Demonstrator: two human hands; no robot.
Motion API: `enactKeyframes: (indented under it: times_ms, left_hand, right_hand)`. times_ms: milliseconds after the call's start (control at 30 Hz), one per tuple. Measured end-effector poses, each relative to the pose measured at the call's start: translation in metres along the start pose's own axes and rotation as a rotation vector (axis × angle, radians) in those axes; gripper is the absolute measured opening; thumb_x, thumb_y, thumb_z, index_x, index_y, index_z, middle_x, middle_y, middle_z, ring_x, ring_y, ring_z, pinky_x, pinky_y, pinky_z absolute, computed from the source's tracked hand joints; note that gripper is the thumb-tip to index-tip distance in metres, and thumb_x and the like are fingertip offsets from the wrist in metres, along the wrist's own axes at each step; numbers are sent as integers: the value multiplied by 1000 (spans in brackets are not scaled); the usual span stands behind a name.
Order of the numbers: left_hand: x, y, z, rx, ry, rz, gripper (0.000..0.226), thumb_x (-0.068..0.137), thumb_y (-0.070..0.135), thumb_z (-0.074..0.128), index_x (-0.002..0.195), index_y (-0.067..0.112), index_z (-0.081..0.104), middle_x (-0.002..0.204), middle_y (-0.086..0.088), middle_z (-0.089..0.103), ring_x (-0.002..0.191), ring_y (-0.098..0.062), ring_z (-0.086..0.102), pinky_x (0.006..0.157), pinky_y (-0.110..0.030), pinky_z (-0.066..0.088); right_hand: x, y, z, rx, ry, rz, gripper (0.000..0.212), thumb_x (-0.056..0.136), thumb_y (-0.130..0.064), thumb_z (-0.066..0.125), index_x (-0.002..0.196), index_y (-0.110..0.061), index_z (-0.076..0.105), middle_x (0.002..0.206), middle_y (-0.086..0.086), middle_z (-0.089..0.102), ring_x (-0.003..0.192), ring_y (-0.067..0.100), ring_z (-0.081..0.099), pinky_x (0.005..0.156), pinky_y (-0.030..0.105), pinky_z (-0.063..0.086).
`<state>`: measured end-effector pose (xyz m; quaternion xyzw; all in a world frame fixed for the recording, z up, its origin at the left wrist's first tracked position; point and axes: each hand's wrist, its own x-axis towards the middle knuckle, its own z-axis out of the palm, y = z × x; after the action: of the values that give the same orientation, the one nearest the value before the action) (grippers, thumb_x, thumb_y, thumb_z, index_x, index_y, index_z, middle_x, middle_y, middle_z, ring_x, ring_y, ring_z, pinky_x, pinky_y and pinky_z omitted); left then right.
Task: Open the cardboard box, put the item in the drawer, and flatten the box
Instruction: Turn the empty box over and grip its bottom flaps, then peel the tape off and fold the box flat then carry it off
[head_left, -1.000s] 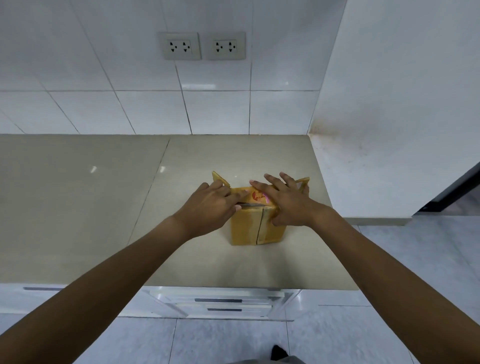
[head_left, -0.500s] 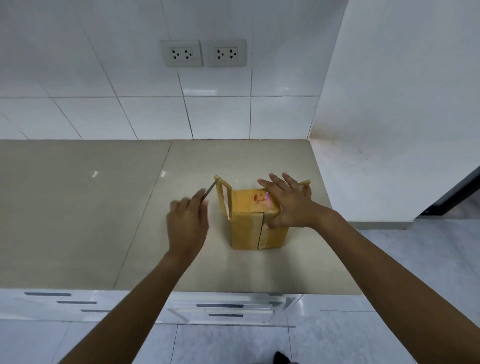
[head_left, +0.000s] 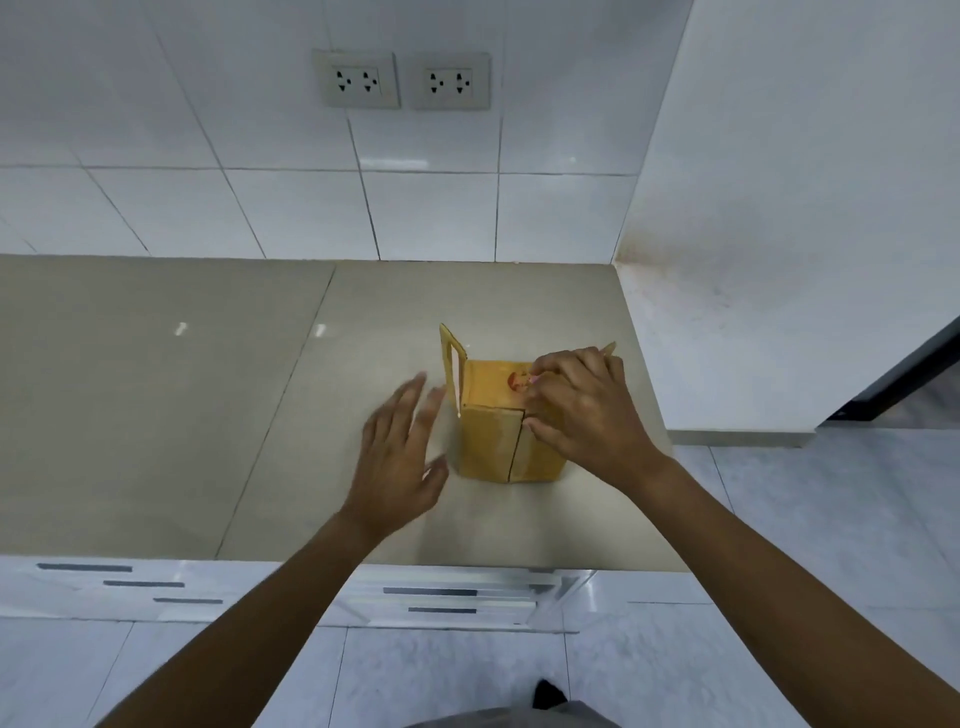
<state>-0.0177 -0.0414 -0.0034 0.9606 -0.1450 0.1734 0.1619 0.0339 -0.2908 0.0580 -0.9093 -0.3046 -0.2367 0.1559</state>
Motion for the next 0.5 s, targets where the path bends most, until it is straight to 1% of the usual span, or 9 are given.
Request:
enactKeyframes:
  times_ms: [33, 100, 133, 200, 267, 367, 500]
  left_hand:
    - [13, 10, -14, -32, 3, 100, 83, 80, 28, 63, 151, 14, 24, 159, -10, 22, 147, -26, 17, 116, -46, 22]
    - [41, 25, -33, -30, -68, 264, 87, 76, 24, 59, 153, 17, 20, 162, -2, 15, 149, -19, 8, 119, -44, 15]
    - [53, 28, -36, -26, -135, 317, 87, 75, 22, 56, 154, 19, 18, 162, 1, 15, 149, -17, 7, 119, -42, 13]
    - [70, 24, -33, -40, -271, 389, 84, 76, 15, 50, 154, 19, 17, 161, 1, 18, 149, -16, 8, 119, -39, 16]
    - [79, 17, -27, -111, -358, 390, 76, 82, 9, 46, 153, 18, 20, 160, -1, 22, 148, -15, 11, 119, -36, 19]
    - [86, 12, -26, -247, -429, 292, 66, 93, 4, 48, 152, 20, 23, 159, 1, 23, 148, -13, 13, 120, -30, 16]
    - [95, 9, -24, -342, -478, 255, 60, 95, 5, 50, 150, 21, 32, 157, 3, 28, 147, -13, 18, 120, -31, 16]
  right_hand:
    - [-2, -2, 1, -32, 28, -14, 24, 78, -38, 64, 93, -20, 68, 108, -1, 63, 98, 21, 49, 82, 37, 37]
    - [-5, -6, 6, -65, 77, -22, 19, 81, -30, 66, 93, -16, 68, 100, 4, 63, 88, 24, 51, 73, 37, 41]
    - [-7, -9, 7, -64, 107, -12, 17, 82, -26, 67, 93, -13, 68, 96, 6, 62, 84, 25, 52, 70, 37, 43]
    - [-10, -12, 11, -47, 170, 20, 11, 86, -20, 66, 88, -10, 67, 87, 8, 61, 76, 24, 54, 63, 35, 45]
    - [-14, -14, 14, -40, 210, 40, 9, 88, -18, 65, 83, -10, 67, 82, 7, 60, 68, 22, 55, 59, 31, 41]
    - [-16, -19, 19, -36, 248, 66, 8, 88, -14, 66, 81, -10, 68, 79, 4, 62, 64, 21, 56, 58, 30, 39]
    - [-21, -23, 26, -3, 266, 122, 5, 88, -12, 67, 84, -10, 67, 82, 4, 61, 66, 21, 56, 58, 29, 39]
